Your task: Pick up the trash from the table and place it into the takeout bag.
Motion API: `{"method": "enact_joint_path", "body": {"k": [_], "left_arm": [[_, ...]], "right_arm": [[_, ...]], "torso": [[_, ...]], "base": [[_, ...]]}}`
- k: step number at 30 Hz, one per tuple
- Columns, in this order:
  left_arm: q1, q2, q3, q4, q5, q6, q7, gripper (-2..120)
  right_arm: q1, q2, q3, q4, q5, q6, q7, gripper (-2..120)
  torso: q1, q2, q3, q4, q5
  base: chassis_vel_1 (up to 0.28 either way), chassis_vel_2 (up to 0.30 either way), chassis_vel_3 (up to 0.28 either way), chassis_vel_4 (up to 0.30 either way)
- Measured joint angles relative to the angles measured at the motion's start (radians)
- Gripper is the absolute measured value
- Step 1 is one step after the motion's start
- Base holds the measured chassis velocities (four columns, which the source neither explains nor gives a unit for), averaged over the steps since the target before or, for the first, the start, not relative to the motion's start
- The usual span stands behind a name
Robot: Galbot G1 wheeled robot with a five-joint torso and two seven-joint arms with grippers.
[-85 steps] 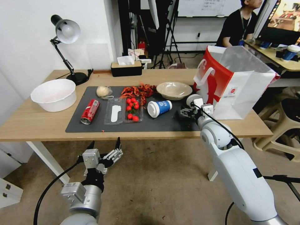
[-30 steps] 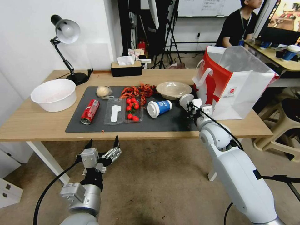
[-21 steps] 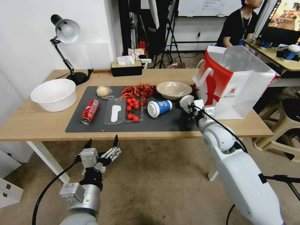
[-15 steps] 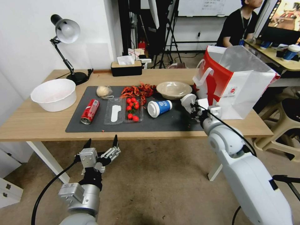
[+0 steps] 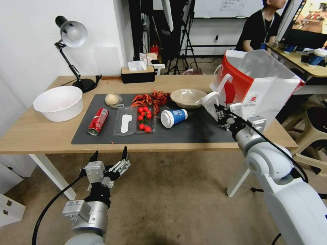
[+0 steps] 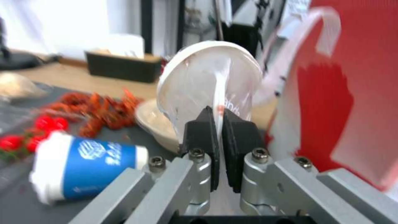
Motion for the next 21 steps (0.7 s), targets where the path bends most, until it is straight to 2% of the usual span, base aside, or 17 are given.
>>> {"method": "enact_joint_path", "body": {"k": [3, 6, 12, 14, 18, 21], "left_arm": [[0.004, 0.000, 0.000, -0.005, 0.000, 0.000, 0.000, 100], [0.011, 0.000, 0.005, -0.013, 0.004, -0.005, -0.001, 100], [0.014, 0.000, 0.004, -0.015, 0.005, -0.009, -0.003, 100], [0.016, 0.000, 0.002, -0.018, 0.005, -0.010, -0.003, 100], [0.016, 0.000, 0.002, -0.018, 0.005, -0.010, -0.003, 100], [0.016, 0.000, 0.007, -0.015, 0.010, -0.012, -0.003, 100]], "right_arm": [[-0.022, -0.013, 0.026, 0.021, 0.002, 0.054, -0.041, 2], [-0.038, -0.033, 0.041, 0.032, 0.021, 0.162, -0.104, 2], [-0.007, -0.049, 0.045, 0.042, 0.083, 0.250, -0.106, 2], [0.046, -0.077, 0.055, 0.057, 0.167, 0.307, -0.066, 2], [0.118, -0.116, 0.064, 0.058, 0.243, 0.329, -0.002, 2], [0.272, -0.176, 0.073, -0.015, 0.338, 0.332, 0.082, 2]], "torso": [[0.000, 0.000, 0.000, 0.0000, 0.0001], [0.000, 0.000, 0.000, -0.0001, 0.0001], [0.000, 0.000, 0.000, 0.0000, 0.0000], [0.000, 0.000, 0.000, 0.0000, 0.0000], [0.000, 0.000, 0.000, -0.0001, 0.0001], [0.000, 0.000, 0.000, 0.0001, 0.0000]], "base": [[0.000, 0.000, 0.000, 0.000], [0.000, 0.000, 0.000, 0.000], [0.000, 0.000, 0.000, 0.000], [0.000, 0.000, 0.000, 0.000], [0.000, 0.000, 0.000, 0.000], [0.000, 0.000, 0.000, 0.000]]}}
